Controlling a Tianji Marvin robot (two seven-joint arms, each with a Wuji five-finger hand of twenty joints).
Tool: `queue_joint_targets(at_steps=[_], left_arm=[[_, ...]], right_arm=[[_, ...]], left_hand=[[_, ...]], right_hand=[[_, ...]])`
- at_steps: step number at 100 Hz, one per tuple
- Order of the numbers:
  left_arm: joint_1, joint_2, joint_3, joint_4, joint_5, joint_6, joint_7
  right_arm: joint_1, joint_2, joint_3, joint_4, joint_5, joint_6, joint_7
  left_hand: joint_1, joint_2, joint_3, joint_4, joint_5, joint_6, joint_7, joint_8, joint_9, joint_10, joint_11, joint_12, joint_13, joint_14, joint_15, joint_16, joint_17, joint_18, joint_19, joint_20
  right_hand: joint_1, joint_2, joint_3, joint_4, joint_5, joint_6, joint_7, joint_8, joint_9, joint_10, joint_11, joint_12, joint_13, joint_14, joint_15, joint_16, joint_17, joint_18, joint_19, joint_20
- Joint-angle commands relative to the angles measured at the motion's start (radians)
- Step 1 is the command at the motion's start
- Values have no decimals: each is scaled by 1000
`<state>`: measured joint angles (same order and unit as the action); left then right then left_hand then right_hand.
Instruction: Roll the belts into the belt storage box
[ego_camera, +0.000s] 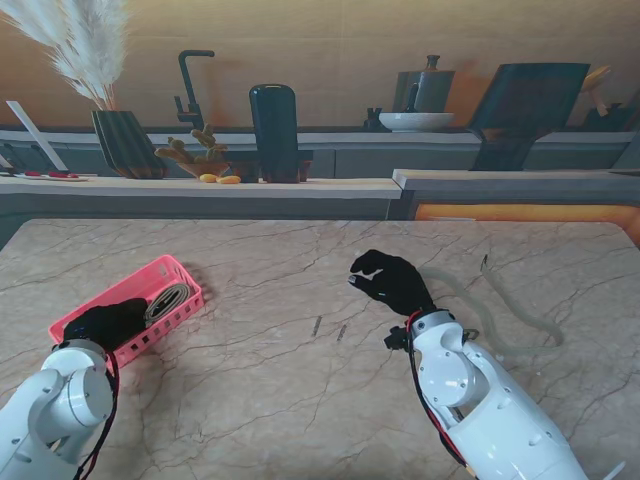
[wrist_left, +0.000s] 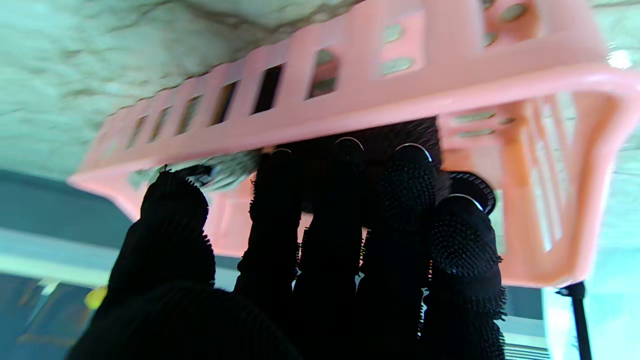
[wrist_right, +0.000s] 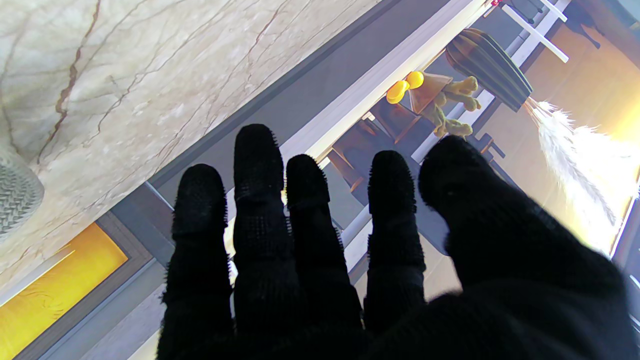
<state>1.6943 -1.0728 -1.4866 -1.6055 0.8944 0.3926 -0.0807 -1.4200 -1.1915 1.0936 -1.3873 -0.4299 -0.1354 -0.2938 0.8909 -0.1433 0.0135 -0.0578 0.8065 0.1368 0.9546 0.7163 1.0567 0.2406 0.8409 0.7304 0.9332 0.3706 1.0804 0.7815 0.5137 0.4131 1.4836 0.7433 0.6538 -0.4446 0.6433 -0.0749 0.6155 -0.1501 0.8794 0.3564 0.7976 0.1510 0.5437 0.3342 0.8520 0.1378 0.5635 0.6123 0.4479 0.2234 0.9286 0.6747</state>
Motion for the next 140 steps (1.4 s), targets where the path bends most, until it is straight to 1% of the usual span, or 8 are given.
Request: queue_joint_targets(at_steps=[1,23,36,47,66,89,118,140], left_arm=[[29,-10,-7,-49,-12,-23,19],[77,-20,-39,-129,-12,-137,83],[75,-34,-27,-126,-53,-222,180],[59,-48,6,-118,-124,-277,234],[25,-56,87,-127,-247,-331,216],[-54,-69,229,-106,-421,-338,182],[-131,-84,374,-84,-568,-327,149],[-167,-106,444,-51,-649,-322,177]], right_arm=[[-7,-6,2,-7,-4,-3,-6],[-12,-6,8,-9,-13,-6,-17],[-15,-5,12,-11,-17,-8,-18],[-19,-2,20,-15,-25,-15,-16],[-37,20,64,-52,-69,-45,33],[-49,79,163,-105,-164,-128,227],[-21,177,271,-133,-353,-316,586],[20,221,290,-123,-487,-454,733]], left_hand=[[17,37,-23,24,-18,27,-28,4,-21,30,-12,1,-20,48,-13,10,-27,25,-8,11],[15,25,-24,23,-30,17,-63,-9,-41,20,-55,-14,-49,42,-67,-4,-63,9,-39,6],[18,-5,-22,19,-78,-7,-206,-99,-119,19,-182,-74,-150,37,-214,-46,-182,-26,-125,-16],[3,-7,-20,23,-119,-18,-330,-150,-201,10,-308,-141,-247,11,-365,-98,-270,-34,-254,-73],[-14,-4,-21,26,-175,-34,-437,-196,-303,-1,-444,-235,-361,-28,-537,-177,-348,-51,-414,-170],[-16,-6,-22,24,-197,-35,-486,-216,-358,5,-505,-280,-420,-38,-614,-215,-380,-70,-487,-214],[-25,4,-25,22,-215,-39,-519,-232,-389,8,-530,-302,-459,-43,-656,-240,-403,-79,-540,-248],[-27,8,-27,21,-209,-39,-530,-237,-379,11,-535,-305,-457,-42,-661,-244,-403,-74,-545,-253]], right_hand=[[-11,28,-23,9,-18,-33,15,0,7,-12,20,8,12,-20,19,9,-1,-26,29,13],[-10,29,-23,10,-20,-33,13,0,7,-12,20,8,12,-20,19,9,-1,-26,29,13],[-9,27,-23,10,-18,-30,13,1,7,-12,20,8,12,-20,20,10,-2,-25,29,13],[-8,18,-23,9,-18,-30,11,0,9,-12,21,8,13,-19,20,10,-2,-24,28,13],[-22,-14,-5,2,-12,-27,-21,6,13,-14,14,7,9,-19,9,6,-7,-16,23,13],[-53,-62,43,-12,-12,-34,-134,58,-5,-26,-33,5,-30,-31,-53,-9,-28,-27,-16,21],[-39,-113,117,30,-141,-180,-256,174,-107,-74,-155,-9,-140,-78,-202,-63,-88,-54,-134,42],[-10,-183,195,41,-262,-239,-272,177,-188,-101,-213,-18,-199,-104,-296,-113,-115,-78,-207,43]])
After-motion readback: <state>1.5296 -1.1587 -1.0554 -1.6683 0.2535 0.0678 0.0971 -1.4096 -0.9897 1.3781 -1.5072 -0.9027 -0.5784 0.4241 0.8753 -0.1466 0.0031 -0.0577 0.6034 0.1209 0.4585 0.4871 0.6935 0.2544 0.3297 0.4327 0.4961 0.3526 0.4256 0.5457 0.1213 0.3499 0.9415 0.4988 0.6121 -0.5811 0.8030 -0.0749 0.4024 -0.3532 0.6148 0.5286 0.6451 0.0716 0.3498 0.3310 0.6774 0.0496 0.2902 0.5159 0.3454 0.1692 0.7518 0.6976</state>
